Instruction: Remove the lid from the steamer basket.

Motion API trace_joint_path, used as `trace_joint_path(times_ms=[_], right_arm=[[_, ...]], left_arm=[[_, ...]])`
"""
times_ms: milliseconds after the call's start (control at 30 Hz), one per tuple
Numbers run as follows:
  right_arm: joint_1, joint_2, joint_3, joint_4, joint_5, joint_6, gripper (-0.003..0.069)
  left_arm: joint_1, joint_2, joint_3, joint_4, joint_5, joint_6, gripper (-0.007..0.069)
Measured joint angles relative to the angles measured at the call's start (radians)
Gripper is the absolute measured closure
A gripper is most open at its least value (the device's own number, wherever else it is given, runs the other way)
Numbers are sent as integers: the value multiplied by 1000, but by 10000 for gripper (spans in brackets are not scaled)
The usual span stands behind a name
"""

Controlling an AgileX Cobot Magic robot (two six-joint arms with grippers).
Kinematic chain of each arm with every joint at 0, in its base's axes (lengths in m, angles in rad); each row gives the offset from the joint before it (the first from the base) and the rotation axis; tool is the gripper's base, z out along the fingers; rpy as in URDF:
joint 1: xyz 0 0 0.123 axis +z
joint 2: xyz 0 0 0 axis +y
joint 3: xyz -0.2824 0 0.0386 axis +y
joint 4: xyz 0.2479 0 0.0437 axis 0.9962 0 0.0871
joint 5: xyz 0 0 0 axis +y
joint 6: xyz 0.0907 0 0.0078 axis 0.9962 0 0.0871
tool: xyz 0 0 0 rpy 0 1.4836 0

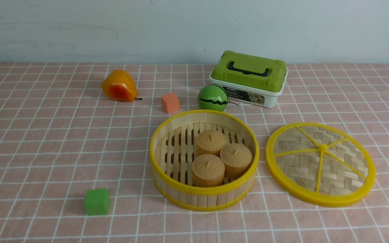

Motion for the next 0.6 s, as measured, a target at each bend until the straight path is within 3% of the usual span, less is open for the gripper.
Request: trace_joint_path(times_ms=[600], right_arm=[[0,0,0,0,0,0,617]], left_arm=[[0,0,0,0,0,0,385]])
